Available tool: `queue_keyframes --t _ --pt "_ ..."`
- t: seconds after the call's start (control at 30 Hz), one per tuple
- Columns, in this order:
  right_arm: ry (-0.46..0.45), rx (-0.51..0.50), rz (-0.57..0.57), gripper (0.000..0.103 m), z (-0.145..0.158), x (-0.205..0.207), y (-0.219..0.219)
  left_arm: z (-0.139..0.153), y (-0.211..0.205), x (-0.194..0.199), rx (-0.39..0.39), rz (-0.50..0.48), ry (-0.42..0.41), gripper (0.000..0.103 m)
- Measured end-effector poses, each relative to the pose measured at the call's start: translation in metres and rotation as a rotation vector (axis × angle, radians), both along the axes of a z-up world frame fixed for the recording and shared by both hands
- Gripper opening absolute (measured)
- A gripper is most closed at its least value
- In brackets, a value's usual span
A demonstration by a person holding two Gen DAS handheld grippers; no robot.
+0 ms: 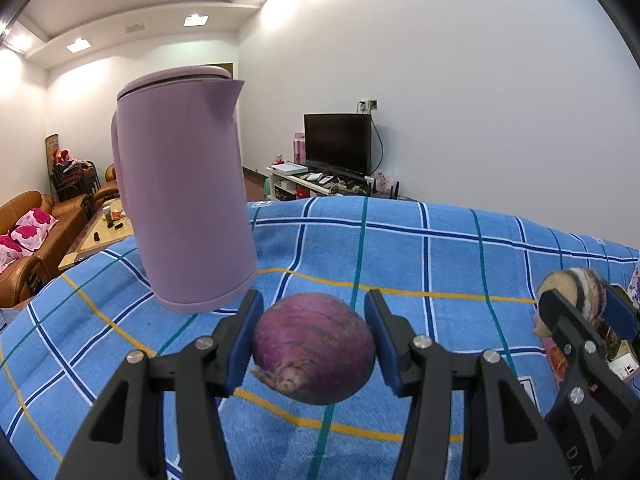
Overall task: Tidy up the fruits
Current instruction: 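Lift both held fruits and carry them toward the tin box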
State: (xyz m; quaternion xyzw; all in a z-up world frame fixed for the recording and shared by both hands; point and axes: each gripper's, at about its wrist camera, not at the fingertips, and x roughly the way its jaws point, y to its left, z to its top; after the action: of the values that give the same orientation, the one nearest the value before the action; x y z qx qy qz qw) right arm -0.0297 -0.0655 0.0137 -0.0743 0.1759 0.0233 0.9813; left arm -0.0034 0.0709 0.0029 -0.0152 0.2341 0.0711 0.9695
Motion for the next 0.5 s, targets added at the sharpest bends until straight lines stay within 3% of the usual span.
queue_keyframes --t 0.5 --pt "0.005 -0.001 -0.006 0.044 -0.0001 -0.0081 -0.0069 0.0017 -0.0097 -0.0099 0.006 -0.015 -0.004 0.055"
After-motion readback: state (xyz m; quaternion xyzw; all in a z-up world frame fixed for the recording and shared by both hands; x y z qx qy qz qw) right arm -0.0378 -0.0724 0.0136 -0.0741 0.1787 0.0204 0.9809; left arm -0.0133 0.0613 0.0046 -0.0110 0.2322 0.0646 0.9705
